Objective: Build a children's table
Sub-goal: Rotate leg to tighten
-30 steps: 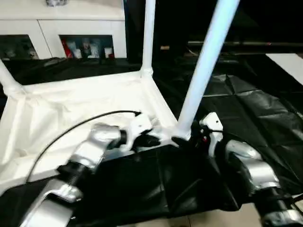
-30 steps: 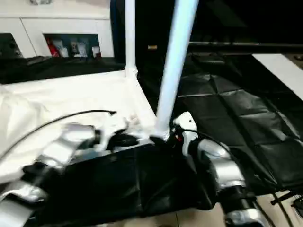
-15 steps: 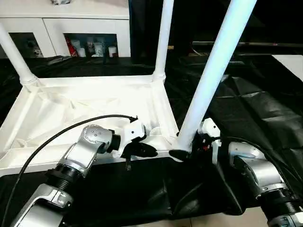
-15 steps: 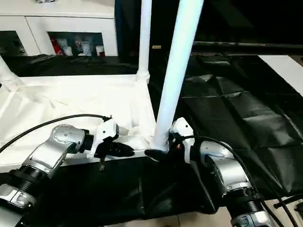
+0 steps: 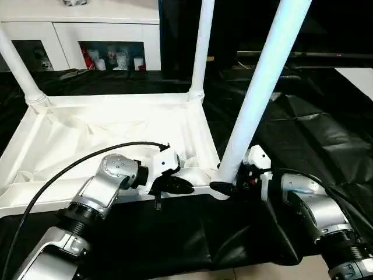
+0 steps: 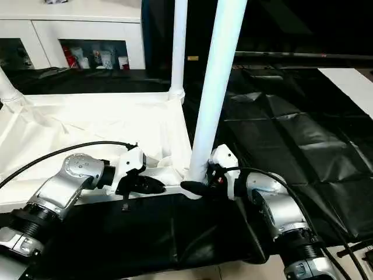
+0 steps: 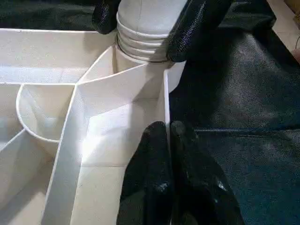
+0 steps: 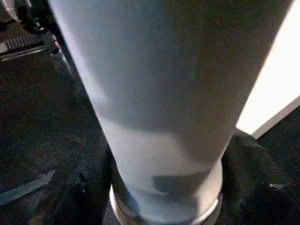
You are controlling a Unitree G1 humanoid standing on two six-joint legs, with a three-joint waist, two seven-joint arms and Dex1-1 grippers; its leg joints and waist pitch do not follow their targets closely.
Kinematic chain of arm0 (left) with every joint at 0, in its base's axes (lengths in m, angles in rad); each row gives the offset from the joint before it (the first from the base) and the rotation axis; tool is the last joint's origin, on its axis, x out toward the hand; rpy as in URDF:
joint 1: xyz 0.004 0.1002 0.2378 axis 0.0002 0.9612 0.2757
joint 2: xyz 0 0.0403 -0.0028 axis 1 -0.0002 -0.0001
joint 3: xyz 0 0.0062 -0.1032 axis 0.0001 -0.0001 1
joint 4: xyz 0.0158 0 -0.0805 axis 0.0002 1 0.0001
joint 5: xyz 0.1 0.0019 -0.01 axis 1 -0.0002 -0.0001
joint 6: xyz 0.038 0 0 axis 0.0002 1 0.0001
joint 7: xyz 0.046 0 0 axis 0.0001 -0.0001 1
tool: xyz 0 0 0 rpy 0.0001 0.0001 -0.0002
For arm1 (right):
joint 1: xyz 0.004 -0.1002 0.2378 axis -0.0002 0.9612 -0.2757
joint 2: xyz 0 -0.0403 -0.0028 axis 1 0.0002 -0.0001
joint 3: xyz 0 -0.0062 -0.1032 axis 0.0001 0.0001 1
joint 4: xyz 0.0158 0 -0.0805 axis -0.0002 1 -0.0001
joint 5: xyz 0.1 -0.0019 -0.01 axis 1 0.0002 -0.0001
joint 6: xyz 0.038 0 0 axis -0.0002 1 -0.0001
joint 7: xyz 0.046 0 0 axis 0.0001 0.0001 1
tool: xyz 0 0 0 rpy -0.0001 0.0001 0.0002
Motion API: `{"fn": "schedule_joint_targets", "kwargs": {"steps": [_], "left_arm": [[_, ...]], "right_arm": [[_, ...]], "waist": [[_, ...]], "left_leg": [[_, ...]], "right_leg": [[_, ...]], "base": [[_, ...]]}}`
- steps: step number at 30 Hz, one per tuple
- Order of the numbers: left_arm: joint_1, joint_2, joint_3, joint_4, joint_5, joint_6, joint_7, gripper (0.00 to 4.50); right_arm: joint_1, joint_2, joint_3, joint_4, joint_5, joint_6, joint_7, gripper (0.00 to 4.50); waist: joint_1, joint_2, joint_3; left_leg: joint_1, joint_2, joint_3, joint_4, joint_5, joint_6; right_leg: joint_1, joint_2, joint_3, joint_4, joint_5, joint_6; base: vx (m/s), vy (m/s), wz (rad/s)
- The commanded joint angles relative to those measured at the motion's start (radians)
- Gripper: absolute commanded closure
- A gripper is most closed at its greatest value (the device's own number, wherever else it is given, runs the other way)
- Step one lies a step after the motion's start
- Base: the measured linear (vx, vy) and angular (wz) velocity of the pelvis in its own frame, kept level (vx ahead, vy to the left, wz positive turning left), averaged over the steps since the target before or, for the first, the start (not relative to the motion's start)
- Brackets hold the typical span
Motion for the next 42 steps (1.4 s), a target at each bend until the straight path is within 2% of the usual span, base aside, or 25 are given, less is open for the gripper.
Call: {"fn": "schedule_joint_targets", "kwargs": {"steps": [1,4,5,8,9,10,11,13,14,16,17,18,20,21,22,25,26,27,28,29,32,33,35,38,42], "left_arm": [[0.007,-0.019,0.001,0.016,-0.001,-0.004,0.026,4.50],[-0.027,-0.078,0.014,0.079,0.037,-0.010,0.161,4.50],[-0.037,-0.093,0.013,0.095,0.048,-0.009,0.193,4.50],[-0.096,-0.189,-0.001,0.182,0.113,0.041,0.381,4.50],[-0.098,-0.193,-0.002,0.185,0.115,0.043,0.388,4.50],[-0.111,-0.221,-0.004,0.203,0.119,0.055,0.420,4.50],[-0.120,-0.246,-0.006,0.216,0.124,0.062,0.444,4.50],[-0.135,-0.284,-0.013,0.239,0.134,0.066,0.472,4.50],[-0.141,-0.296,-0.020,0.247,0.142,0.063,0.477,4.50],[-0.146,-0.306,-0.031,0.253,0.149,0.055,0.471,4.50],[-0.148,-0.309,-0.031,0.255,0.152,0.047,0.460,4.50],[-0.148,-0.307,-0.031,0.255,0.154,0.047,0.455,4.50],[-0.144,-0.292,-0.032,0.246,0.159,0.052,0.436,4.50],[-0.142,-0.283,-0.031,0.242,0.159,0.057,0.431,4.50],[-0.141,-0.278,-0.030,0.240,0.159,0.059,0.429,4.50],[-0.134,-0.252,-0.024,0.227,0.154,0.063,0.404,4.50],[-0.123,-0.217,-0.020,0.203,0.151,0.067,0.366,4.50],[-0.118,-0.205,-0.018,0.194,0.149,0.068,0.350,4.50],[-0.117,-0.201,-0.018,0.191,0.148,0.069,0.346,4.50],[-0.104,-0.166,-0.019,0.168,0.141,0.063,0.293,4.50],[-0.079,-0.097,-0.026,0.127,0.124,0.042,0.189,4.50],[-0.079,-0.097,-0.026,0.127,0.124,0.042,0.189,4.50],[-0.065,-0.049,-0.024,0.101,0.112,0.041,0.138,4.50],[-0.050,-0.024,-0.021,0.076,0.089,0.042,0.093,4.50],[-0.029,0.001,-0.021,0.035,0.063,0.047,0.036,4.50]], "right_arm": [[-0.006,0.017,-0.026,0.016,0.014,0.013,-0.041,1.80],[-0.014,0.097,-0.091,0.072,0.025,0.026,-0.197,1.80],[-0.012,0.116,-0.100,0.080,0.024,0.026,-0.234,1.80],[-0.005,0.236,-0.124,0.107,0.007,0.036,-0.439,1.80],[-0.005,0.241,-0.124,0.108,0.006,0.036,-0.447,1.81],[-0.010,0.277,-0.132,0.122,0.001,0.037,-0.507,1.81],[-0.018,0.308,-0.137,0.134,-0.010,0.028,-0.556,1.81],[-0.036,0.354,-0.135,0.159,-0.040,0.019,-0.634,1.81],[-0.048,0.364,-0.120,0.172,-0.065,0.008,-0.652,1.81],[-0.065,0.364,-0.088,0.185,-0.101,-0.011,-0.647,1.81],[-0.072,0.365,-0.086,0.185,-0.102,-0.021,-0.637,1.81],[-0.074,0.367,-0.092,0.182,-0.093,-0.020,-0.626,1.81],[-0.074,0.371,-0.109,0.161,-0.047,-0.016,-0.572,1.11],[-0.074,0.366,-0.112,0.150,-0.033,-0.005,-0.551,1.11],[-0.074,0.363,-0.114,0.144,-0.026,0.003,-0.539,1.11],[-0.072,0.324,-0.097,0.122,-0.037,0.003,-0.484,0.69],[-0.057,0.271,-0.086,0.076,-0.012,0.040,-0.382,0.65],[-0.051,0.250,-0.081,0.059,-0.004,0.052,-0.344,0.62],[-0.049,0.244,-0.080,0.054,-0.002,0.055,-0.333,0.62],[-0.031,0.185,-0.063,0.015,0.014,0.074,-0.244,0.62],[-0.003,0.092,-0.044,-0.035,0.033,0.083,-0.119,0.62],[-0.003,0.092,-0.044,-0.035,0.033,0.083,-0.119,0.62],[0.012,0.049,-0.050,-0.061,0.051,0.105,-0.050,0.62],[0.014,0.033,-0.048,-0.066,0.054,0.118,-0.019,0.62],[0.003,0.014,-0.028,-0.050,0.041,0.103,0.005,0.62]], "waist": [[0.001,-0.008,-0.057],[-0.004,-0.007,-0.054],[-0.004,-0.008,-0.055],[-0.008,-0.006,-0.053],[-0.007,-0.006,-0.053],[-0.005,0.002,-0.053],[-0.009,-0.002,-0.050],[-0.009,-0.003,-0.051],[-0.011,0.006,-0.051],[-0.016,0.000,-0.051],[-0.015,0.003,-0.050],[-0.016,0.001,-0.050],[-0.015,0.000,-0.051],[-0.015,-0.004,-0.052],[-0.015,-0.001,-0.052],[-0.016,-0.007,-0.054],[-0.015,-0.005,-0.054],[-0.013,-0.009,-0.054],[-0.011,-0.006,-0.053],[-0.010,-0.007,-0.054],[-0.005,-0.009,-0.055],[-0.005,-0.008,-0.056],[-0.005,-0.007,-0.057],[-0.008,-0.005,-0.057],[-0.012,-0.004,-0.056]], "left_leg": [[0.011,0.040,-0.015,-0.064,-0.211,0.043],[0.013,0.039,-0.016,-0.067,-0.244,0.023],[0.014,0.039,-0.019,-0.068,-0.264,0.008],[0.016,0.037,-0.018,-0.068,-0.274,-0.004],[0.018,0.038,-0.019,-0.069,-0.280,-0.009],[0.022,0.038,-0.021,-0.070,-0.294,-0.015],[0.019,0.037,-0.021,-0.072,-0.322,-0.019],[0.021,0.035,-0.023,-0.072,-0.334,-0.022],[0.019,0.034,-0.026,-0.074,-0.339,-0.024],[0.019,0.033,-0.025,-0.073,-0.360,-0.023],[0.022,0.033,-0.025,-0.072,-0.371,-0.017],[0.018,0.033,-0.027,-0.074,-0.371,-0.012],[0.017,0.034,-0.027,-0.074,-0.366,-0.006],[0.015,0.035,-0.027,-0.075,-0.360,-0.001],[0.014,0.036,-0.027,-0.075,-0.353,0.002],[0.011,0.038,-0.026,-0.074,-0.337,0.009],[0.010,0.037,-0.024,-0.073,-0.323,0.013],[0.007,0.038,-0.024,-0.073,-0.314,0.025],[0.008,0.037,-0.023,-0.072,-0.310,0.030],[0.007,0.038,-0.023,-0.071,-0.294,0.034],[0.004,0.040,-0.021,-0.069,-0.254,0.048],[0.003,0.040,-0.020,-0.069,-0.248,0.050],[0.006,0.041,-0.020,-0.068,-0.232,0.048],[0.007,0.042,-0.019,-0.069,-0.231,0.044],[0.009,0.042,-0.017,-0.069,-0.241,0.038]], "right_leg": [[0.045,-0.052,0.043,-0.066,-0.236,-0.211],[0.041,-0.052,0.042,-0.074,-0.292,-0.199],[0.043,-0.055,0.041,-0.077,-0.336,-0.183],[0.034,-0.052,0.043,-0.082,-0.354,-0.166],[0.034,-0.053,0.043,-0.083,-0.362,-0.164],[0.033,-0.054,0.042,-0.086,-0.378,-0.161],[0.031,-0.053,0.041,-0.091,-0.402,-0.151],[0.031,-0.055,0.040,-0.094,-0.424,-0.142],[0.031,-0.054,0.040,-0.094,-0.432,-0.136],[0.031,-0.052,0.038,-0.100,-0.451,-0.122],[0.028,-0.053,0.039,-0.104,-0.463,-0.119],[0.031,-0.054,0.038,-0.103,-0.464,-0.116],[0.031,-0.054,0.038,-0.102,-0.454,-0.116],[0.033,-0.055,0.038,-0.101,-0.443,-0.120],[0.033,-0.054,0.039,-0.098,-0.421,-0.128],[0.036,-0.055,0.039,-0.093,-0.391,-0.140],[0.036,-0.055,0.041,-0.091,-0.373,-0.150],[0.043,-0.054,0.039,-0.089,-0.362,-0.152],[0.041,-0.054,0.040,-0.090,-0.358,-0.152],[0.042,-0.055,0.041,-0.087,-0.341,-0.157],[0.048,-0.055,0.041,-0.079,-0.292,-0.171],[0.047,-0.054,0.041,-0.077,-0.281,-0.174],[0.047,-0.054,0.041,-0.075,-0.262,-0.187],[0.046,-0.052,0.040,-0.069,-0.237,-0.210],[0.043,-0.052,0.042,-0.069,-0.235,-0.219]], "base": [[0.000,0.000,0.00],[0.000,0.000,0.00],[0.000,0.000,0.00],[0.000,0.000,0.00],[0.000,0.000,0.00],[0.000,0.000,0.00],[0.000,0.000,0.00],[0.000,0.000,0.00],[0.000,0.000,0.00],[0.000,0.000,0.00],[0.000,0.000,0.00],[0.000,0.000,0.00],[0.000,0.000,0.00],[0.000,0.000,0.00],[0.000,0.000,0.00],[0.000,0.000,0.00],[0.000,0.000,0.00],[0.000,0.000,0.00],[0.000,0.000,0.00],[0.000,0.000,0.00],[0.000,0.000,0.00],[0.000,0.000,0.00],[0.000,0.000,0.00],[0.000,0.000,0.00],[0.000,0.000,0.00]]}}
